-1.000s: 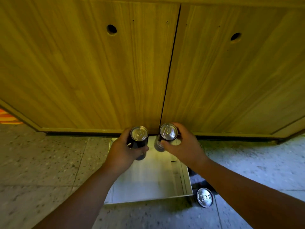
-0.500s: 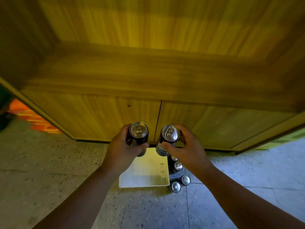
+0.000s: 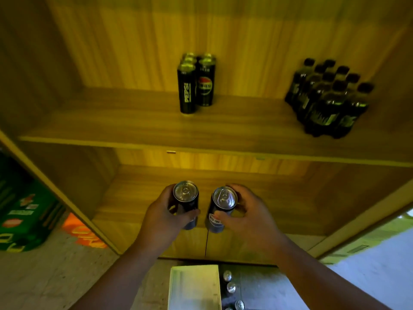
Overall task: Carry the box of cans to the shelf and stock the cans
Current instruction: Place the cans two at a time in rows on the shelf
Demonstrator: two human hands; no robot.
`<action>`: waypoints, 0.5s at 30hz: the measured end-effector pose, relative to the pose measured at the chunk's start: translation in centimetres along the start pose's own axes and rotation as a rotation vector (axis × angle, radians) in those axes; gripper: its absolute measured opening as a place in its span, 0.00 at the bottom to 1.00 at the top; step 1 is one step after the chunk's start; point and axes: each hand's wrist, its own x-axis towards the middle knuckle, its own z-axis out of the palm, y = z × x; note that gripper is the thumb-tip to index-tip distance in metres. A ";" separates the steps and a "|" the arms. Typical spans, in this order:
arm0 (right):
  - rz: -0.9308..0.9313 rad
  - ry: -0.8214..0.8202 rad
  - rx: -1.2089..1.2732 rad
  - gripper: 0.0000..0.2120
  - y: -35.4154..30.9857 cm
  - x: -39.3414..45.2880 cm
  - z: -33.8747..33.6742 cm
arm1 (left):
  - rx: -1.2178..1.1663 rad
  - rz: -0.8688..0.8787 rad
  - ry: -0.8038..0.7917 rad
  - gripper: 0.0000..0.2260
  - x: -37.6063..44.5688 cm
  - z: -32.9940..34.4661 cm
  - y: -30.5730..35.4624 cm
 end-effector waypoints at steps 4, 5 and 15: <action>-0.068 0.019 0.014 0.25 -6.8 1.3 -3.0 | -0.029 0.041 0.036 0.28 1.5 -2.0 7.0; -0.082 0.018 0.018 0.25 -8.3 1.6 -3.6 | -0.043 0.046 0.040 0.28 1.8 -2.5 8.7; -0.098 -0.001 0.095 0.26 -17.4 6.5 -7.2 | -0.057 0.102 0.131 0.27 6.7 -5.4 17.6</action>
